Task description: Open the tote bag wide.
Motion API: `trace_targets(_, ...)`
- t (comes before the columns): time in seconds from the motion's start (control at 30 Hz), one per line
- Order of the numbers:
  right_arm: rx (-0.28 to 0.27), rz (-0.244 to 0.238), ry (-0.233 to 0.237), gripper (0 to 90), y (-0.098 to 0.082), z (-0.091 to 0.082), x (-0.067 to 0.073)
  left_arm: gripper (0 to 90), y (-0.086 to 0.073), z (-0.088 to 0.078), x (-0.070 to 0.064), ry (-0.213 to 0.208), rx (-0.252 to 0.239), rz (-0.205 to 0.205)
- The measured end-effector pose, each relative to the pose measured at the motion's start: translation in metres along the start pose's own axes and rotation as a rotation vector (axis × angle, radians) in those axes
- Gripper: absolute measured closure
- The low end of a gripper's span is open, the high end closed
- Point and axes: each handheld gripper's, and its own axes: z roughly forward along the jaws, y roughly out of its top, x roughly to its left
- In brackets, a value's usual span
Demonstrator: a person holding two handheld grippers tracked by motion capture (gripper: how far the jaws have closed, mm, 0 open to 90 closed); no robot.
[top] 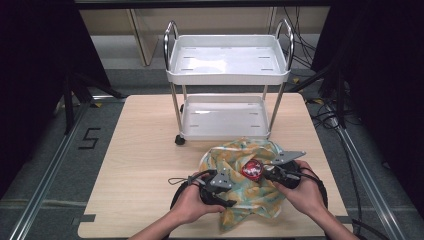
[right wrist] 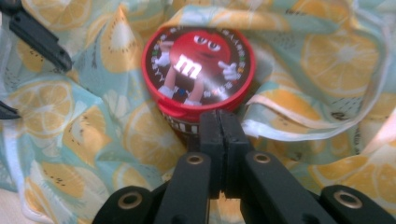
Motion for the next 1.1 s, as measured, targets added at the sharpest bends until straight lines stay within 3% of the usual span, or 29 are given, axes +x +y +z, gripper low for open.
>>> trace_targets(0.03, -0.014, 0.026, -0.002, 90.0, -0.001, 0.002, 0.002, 54.9, -0.001, 0.002, 0.0, 0.004, 0.006, -0.007)
trace_targets(0.07, -0.022, -0.005, -0.018, 90.0, -0.002, 0.004, 0.0, 58.6, -0.002, 0.004, 0.001, -0.004, 0.008, -0.012)
trace_targets(0.23, 0.009, 0.012, 0.007, 90.0, -0.002, 0.004, 0.003, 68.3, -0.003, 0.011, 0.001, -0.026, 0.019, -0.006)
trace_targets(0.27, -0.02, 0.012, 0.001, 90.0, -0.004, 0.008, 0.005, 70.7, -0.004, 0.011, -0.001, -0.026, 0.023, -0.022)
trace_targets(0.3, 0.012, 0.022, 0.012, 90.0, -0.004, 0.006, 0.007, 71.8, -0.005, 0.012, -0.001, -0.028, 0.025, -0.018)
trace_targets(0.37, -0.004, 0.009, 0.01, 90.0, -0.004, 0.008, 0.007, 74.8, -0.006, 0.014, -0.002, -0.037, 0.03, -0.022)
trace_targets(0.4, 0.025, 0.014, 0.024, 90.0, -0.003, 0.005, 0.008, 76.2, -0.006, 0.015, -0.002, -0.034, 0.037, -0.014)
trace_targets(0.47, 0.003, -0.003, 0.019, 90.0, -0.003, 0.008, 0.01, 79.1, -0.007, 0.018, -0.003, -0.048, 0.043, -0.022)
trace_targets(0.57, 0.014, -0.006, 0.028, 90.0, -0.002, 0.007, 0.012, 81.4, -0.008, 0.022, -0.005, -0.043, 0.058, -0.001)
trace_targets(0.63, 0.011, -0.015, 0.029, 90.0, -0.001, 0.008, 0.013, 82.0, -0.008, 0.024, -0.008, -0.052, 0.054, -0.018)
trace_targets(0.73, 0.003, -0.02, 0.027, 90.0, 0.0, 0.011, 0.018, 82.6, -0.007, 0.025, -0.007, -0.052, 0.068, 0.019)
trace_targets(0.77, 0.024, -0.027, 0.035, 90.0, 0.001, 0.009, 0.018, 82.6, -0.008, 0.025, -0.008, -0.054, 0.081, 0.016)
trace_targets(0.8, 0.005, -0.039, 0.021, 90.0, 0.001, 0.011, 0.019, 82.6, -0.008, 0.027, -0.009, -0.061, 0.069, 0.001)
trace_targets(0.83, 0.01, -0.03, 0.026, 90.0, 0.001, 0.011, 0.02, 82.6, -0.008, 0.025, -0.008, -0.05, 0.077, 0.029)
trace_targets(0.9, 0.021, -0.019, 0.017, 90.0, 0.0, 0.007, 0.014, 82.7, -0.009, 0.026, -0.01, -0.058, 0.078, 0.006)
trace_targets(1.0, -0.031, -0.016, 0.01, 90.0, 0.0, 0.004, 0.008, 83.2, -0.009, 0.027, -0.01, -0.06, 0.085, 0.01)
trace_targets(1.03, -0.022, -0.016, 0.015, 90.0, 0.0, 0.003, 0.009, 83.3, -0.008, 0.027, -0.009, -0.048, 0.09, 0.034)
trace_targets(1.1, -0.011, -0.022, 0.02, 90.0, 0.001, 0.005, 0.012, 83.5, -0.008, 0.028, -0.011, -0.057, 0.08, 0.007)
